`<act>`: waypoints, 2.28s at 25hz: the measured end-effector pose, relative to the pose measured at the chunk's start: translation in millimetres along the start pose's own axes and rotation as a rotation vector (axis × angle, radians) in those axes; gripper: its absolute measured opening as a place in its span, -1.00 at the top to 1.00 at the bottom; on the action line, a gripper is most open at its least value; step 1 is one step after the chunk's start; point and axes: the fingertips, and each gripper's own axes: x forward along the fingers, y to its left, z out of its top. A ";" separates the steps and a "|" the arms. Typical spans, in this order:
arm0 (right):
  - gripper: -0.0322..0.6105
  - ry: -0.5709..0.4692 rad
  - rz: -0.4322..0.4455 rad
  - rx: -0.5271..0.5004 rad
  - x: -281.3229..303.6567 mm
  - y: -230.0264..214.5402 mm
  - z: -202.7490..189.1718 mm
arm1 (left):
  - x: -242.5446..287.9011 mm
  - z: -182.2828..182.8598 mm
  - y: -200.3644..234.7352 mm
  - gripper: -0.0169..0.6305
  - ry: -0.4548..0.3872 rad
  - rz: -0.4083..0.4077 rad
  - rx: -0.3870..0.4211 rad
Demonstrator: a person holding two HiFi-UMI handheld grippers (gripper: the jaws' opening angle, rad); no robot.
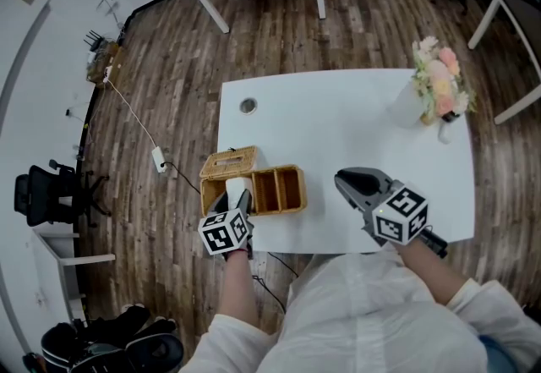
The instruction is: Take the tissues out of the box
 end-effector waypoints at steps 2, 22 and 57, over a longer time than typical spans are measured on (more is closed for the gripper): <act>0.78 0.000 -0.001 0.000 -0.2 -0.5 -0.3 | -3.3 3.7 -2.3 0.26 -0.014 0.000 -0.001; 0.78 -0.010 0.004 -0.005 2.9 2.1 0.8 | -40.0 43.6 -31.2 0.26 -0.157 -0.050 0.000; 0.78 -0.014 -0.015 -0.003 -3.5 -3.1 1.2 | -38.9 66.4 -172.0 0.26 -0.174 -0.320 0.047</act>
